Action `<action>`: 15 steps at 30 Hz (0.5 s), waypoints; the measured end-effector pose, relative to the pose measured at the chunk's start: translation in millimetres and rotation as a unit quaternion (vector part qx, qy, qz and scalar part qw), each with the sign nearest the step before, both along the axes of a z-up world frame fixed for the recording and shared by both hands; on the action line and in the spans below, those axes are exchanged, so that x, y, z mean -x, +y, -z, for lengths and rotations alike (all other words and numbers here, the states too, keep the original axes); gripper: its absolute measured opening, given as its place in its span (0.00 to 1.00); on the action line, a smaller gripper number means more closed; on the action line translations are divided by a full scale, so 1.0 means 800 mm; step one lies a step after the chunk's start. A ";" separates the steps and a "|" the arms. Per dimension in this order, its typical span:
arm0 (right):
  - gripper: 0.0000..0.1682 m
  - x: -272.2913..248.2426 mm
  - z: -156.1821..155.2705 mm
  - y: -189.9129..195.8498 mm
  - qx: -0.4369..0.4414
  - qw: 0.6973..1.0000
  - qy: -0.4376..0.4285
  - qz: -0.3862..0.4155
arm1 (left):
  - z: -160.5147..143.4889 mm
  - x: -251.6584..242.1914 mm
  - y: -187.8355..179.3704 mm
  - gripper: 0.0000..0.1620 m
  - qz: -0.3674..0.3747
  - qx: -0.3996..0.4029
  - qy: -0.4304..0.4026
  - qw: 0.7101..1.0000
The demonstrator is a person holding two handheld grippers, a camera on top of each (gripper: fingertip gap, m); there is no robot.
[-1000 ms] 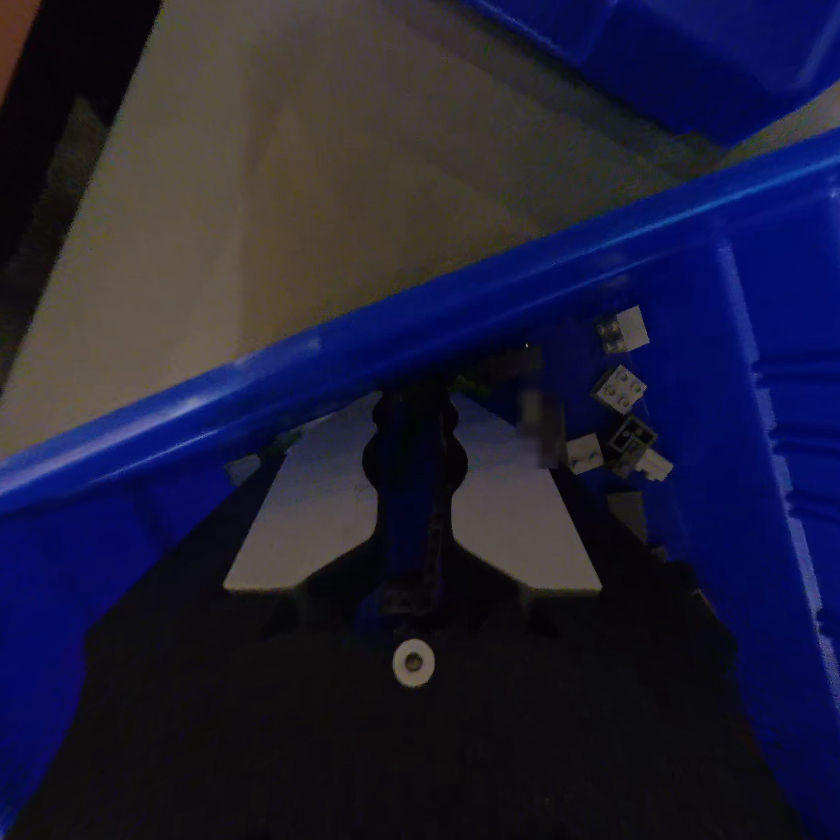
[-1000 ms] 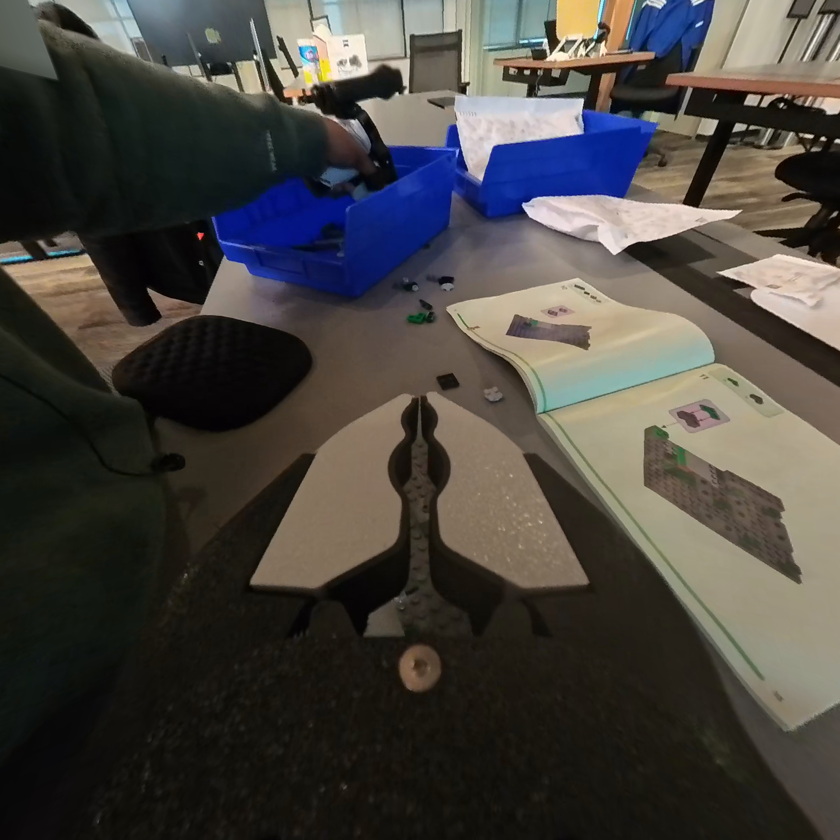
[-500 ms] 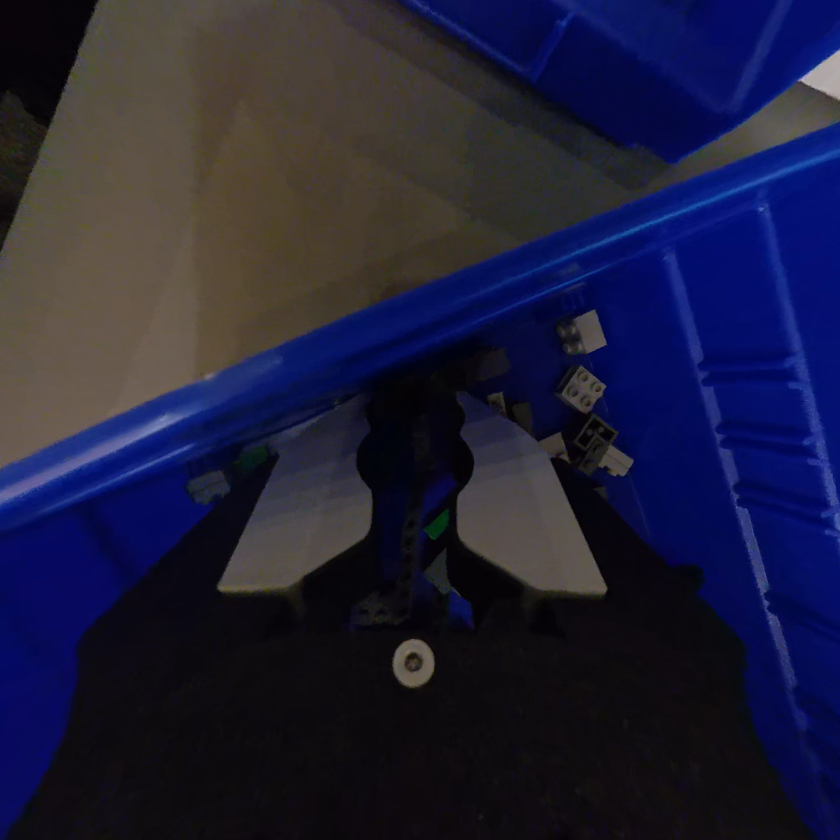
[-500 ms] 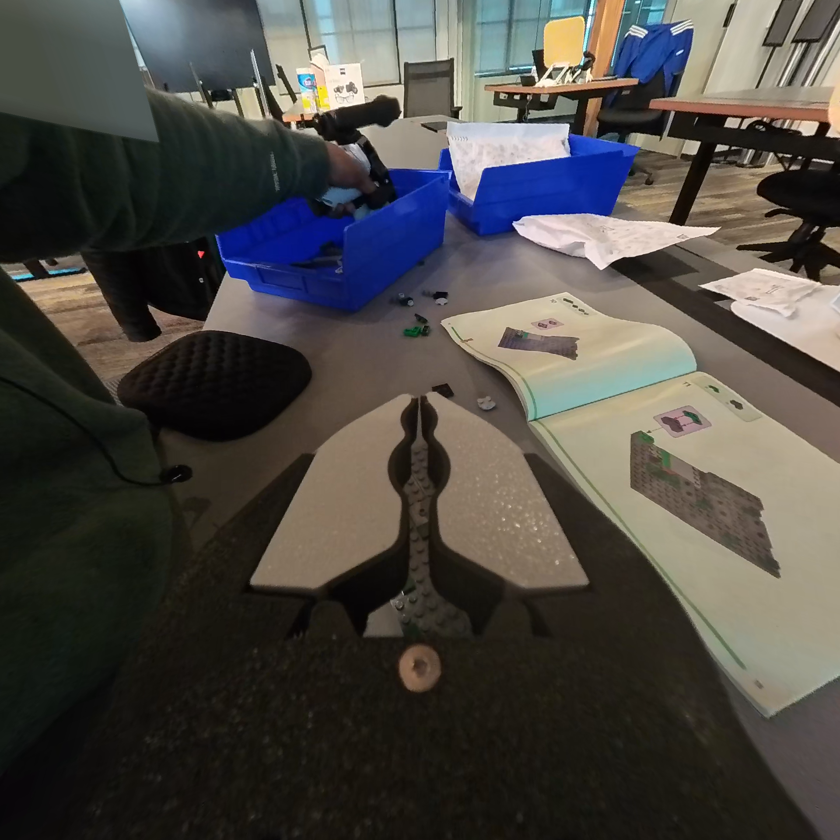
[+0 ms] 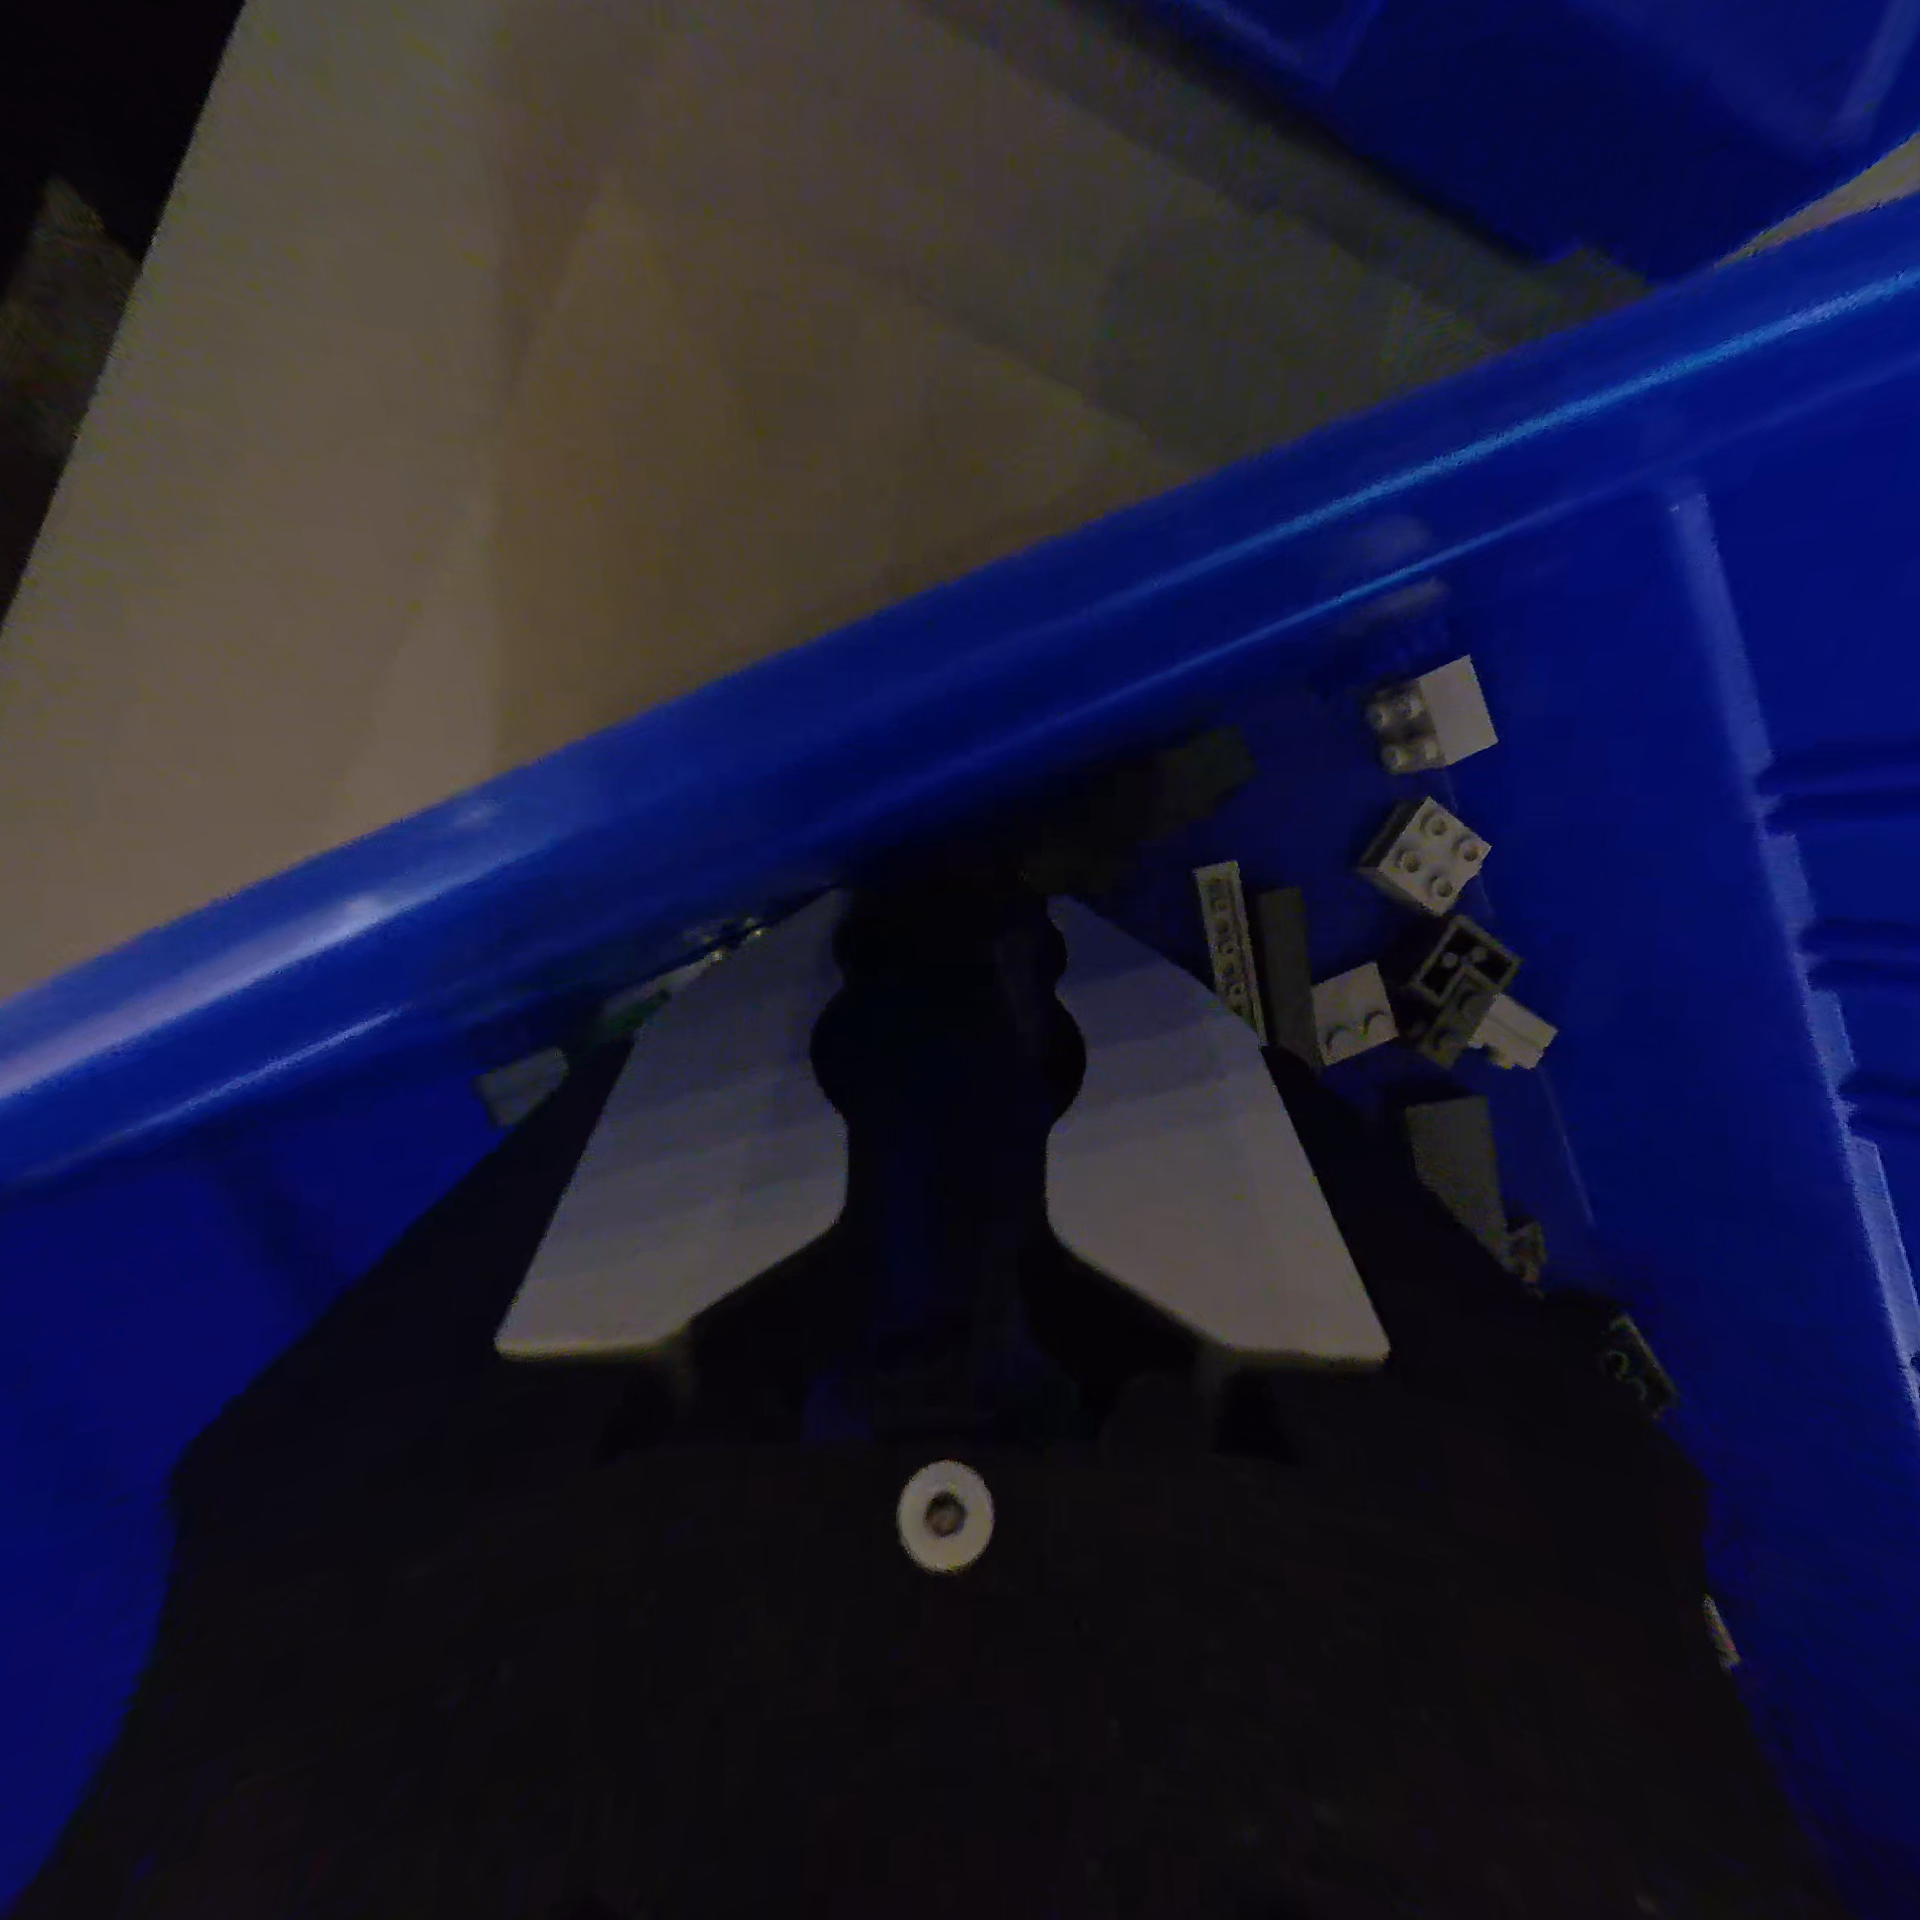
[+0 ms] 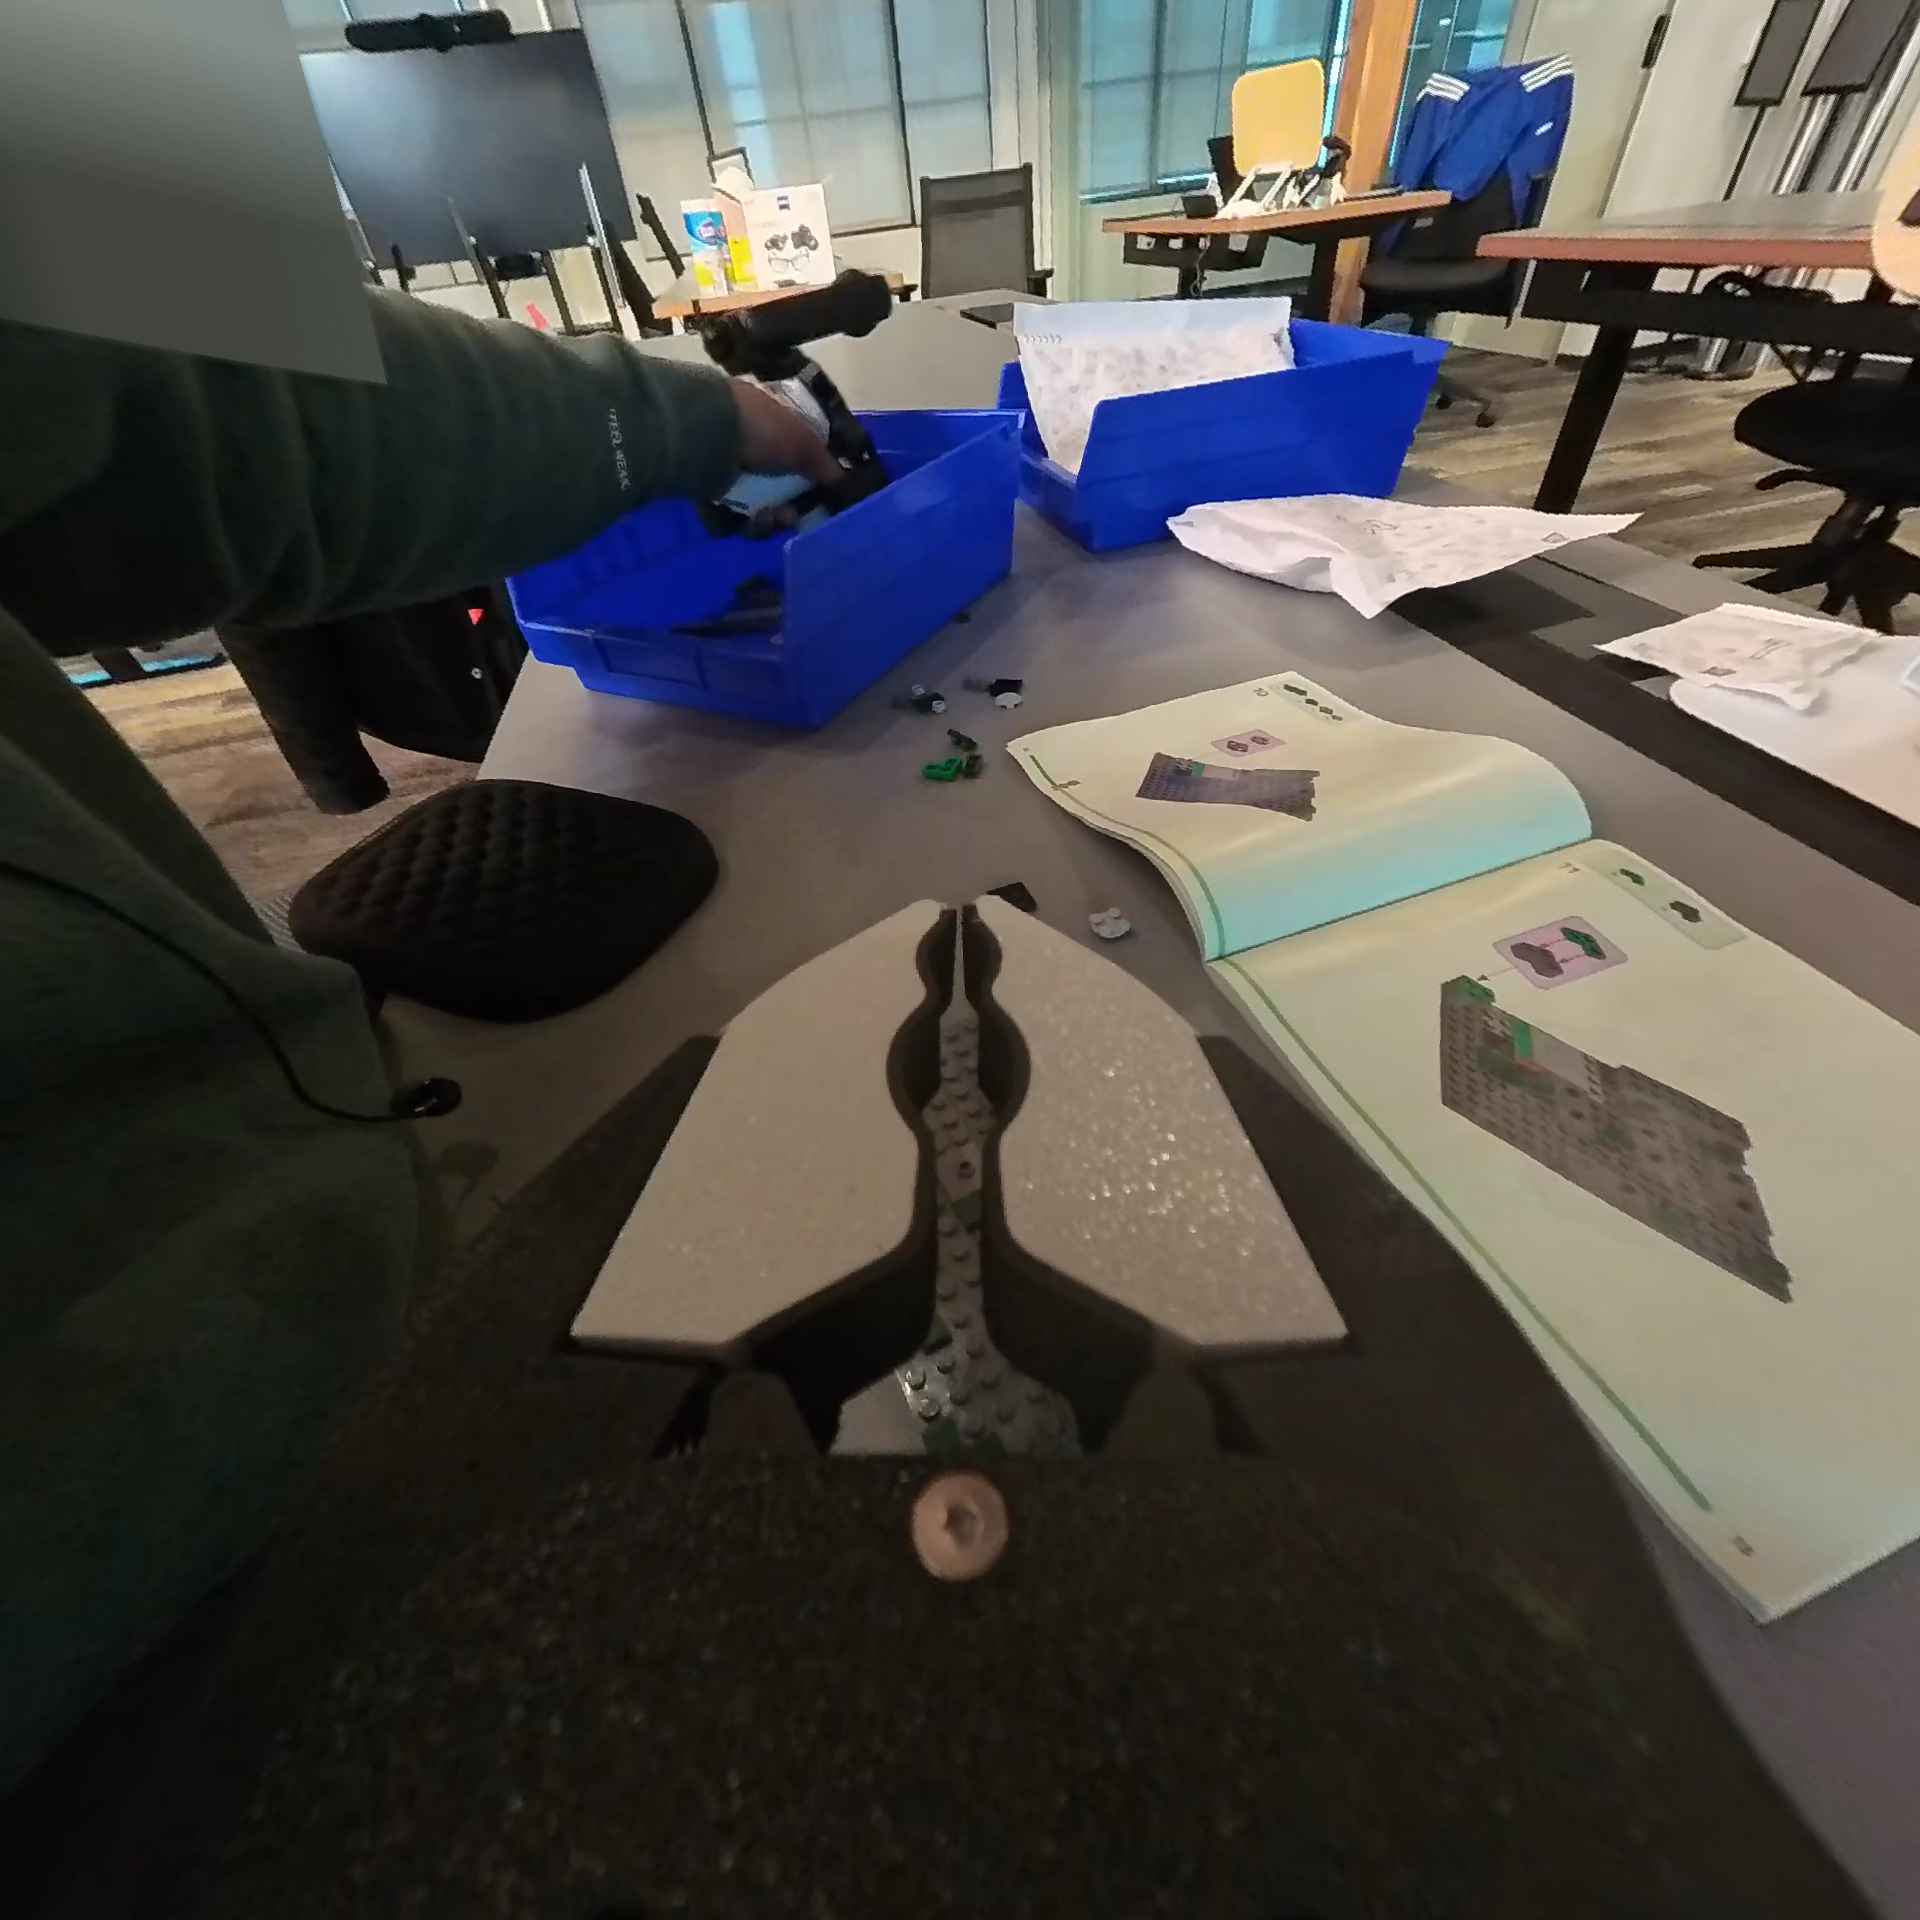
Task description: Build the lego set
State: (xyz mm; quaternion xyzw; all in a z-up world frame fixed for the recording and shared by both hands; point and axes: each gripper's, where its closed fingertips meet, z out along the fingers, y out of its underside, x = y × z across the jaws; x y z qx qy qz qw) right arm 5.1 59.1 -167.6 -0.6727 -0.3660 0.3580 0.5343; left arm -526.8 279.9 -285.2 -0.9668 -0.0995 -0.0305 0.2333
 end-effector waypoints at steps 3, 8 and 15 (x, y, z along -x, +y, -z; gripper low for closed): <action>0.00 0.000 0.000 0.000 0.001 1.000 0.000 0.000 | 0.000 0.003 0.000 0.16 -0.004 -0.001 0.005 1.000; 0.00 0.001 0.000 -0.001 0.001 1.000 0.002 -0.002 | 0.001 0.003 0.002 0.15 -0.007 -0.003 0.017 1.000; 0.00 0.000 -0.003 -0.002 -0.003 1.000 0.002 -0.002 | 0.000 -0.001 0.002 0.11 -0.028 -0.016 0.012 0.999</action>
